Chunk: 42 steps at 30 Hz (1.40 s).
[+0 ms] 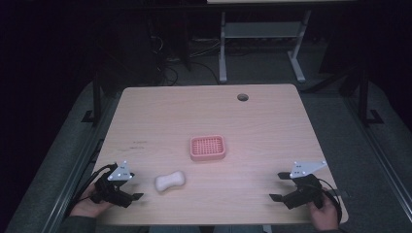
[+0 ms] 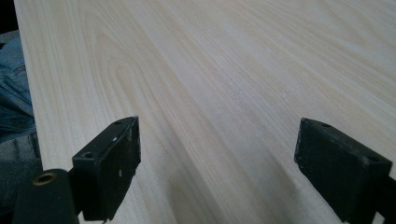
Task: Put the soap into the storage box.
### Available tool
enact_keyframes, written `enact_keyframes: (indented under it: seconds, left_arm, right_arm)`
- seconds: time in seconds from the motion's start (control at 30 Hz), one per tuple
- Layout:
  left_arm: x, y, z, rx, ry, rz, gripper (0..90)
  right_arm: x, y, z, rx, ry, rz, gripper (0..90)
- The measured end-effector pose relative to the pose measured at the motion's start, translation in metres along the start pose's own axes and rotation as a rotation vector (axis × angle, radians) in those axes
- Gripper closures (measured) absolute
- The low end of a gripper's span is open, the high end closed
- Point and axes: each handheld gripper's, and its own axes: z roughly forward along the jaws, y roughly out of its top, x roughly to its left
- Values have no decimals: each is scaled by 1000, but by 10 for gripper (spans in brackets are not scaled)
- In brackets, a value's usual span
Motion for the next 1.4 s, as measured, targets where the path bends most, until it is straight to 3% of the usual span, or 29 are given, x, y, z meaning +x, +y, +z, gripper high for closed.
enact_keyframes:
  seconds: [0.37, 1.4]
  left_arm:
    - [-5, 6, 0, -12, -26, 21, 226]
    - [-14, 21, 3, -14, -39, 61, 229]
  right_arm:
    - [0, 1, 0, 2, 1, 0, 142]
    - [1, 3, 2, 6, 9, -11, 142]
